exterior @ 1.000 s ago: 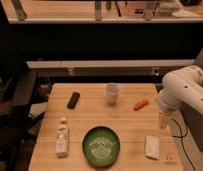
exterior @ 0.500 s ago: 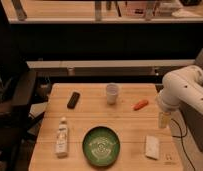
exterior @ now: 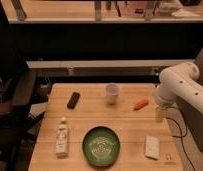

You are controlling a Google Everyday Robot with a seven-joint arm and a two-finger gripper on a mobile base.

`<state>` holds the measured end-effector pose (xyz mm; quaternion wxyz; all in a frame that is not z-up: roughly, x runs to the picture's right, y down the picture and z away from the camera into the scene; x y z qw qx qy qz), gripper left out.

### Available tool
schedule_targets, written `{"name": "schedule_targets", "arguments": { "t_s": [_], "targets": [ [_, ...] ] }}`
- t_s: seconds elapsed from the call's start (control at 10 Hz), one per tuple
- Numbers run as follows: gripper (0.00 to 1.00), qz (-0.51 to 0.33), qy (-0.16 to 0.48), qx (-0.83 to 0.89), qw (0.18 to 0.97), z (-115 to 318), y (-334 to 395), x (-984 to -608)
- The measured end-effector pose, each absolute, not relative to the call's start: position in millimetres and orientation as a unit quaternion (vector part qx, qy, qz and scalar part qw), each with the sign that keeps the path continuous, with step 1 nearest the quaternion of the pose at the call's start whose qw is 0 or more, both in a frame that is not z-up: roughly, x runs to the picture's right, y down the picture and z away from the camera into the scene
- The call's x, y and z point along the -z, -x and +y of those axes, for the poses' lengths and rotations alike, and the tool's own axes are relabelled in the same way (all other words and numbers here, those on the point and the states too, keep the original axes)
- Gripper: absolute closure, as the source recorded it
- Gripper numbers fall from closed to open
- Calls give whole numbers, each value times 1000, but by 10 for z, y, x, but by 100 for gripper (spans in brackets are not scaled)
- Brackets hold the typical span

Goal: Place the pepper on the white sponge

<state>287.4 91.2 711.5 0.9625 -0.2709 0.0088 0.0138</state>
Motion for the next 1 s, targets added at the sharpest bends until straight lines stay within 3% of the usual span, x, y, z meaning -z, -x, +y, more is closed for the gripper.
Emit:
{"name": "schedule_targets", "arguments": {
  "t_s": [1.0],
  "targets": [
    [20,-6,265,23,964,800,-2795,-7611]
  ]
}}
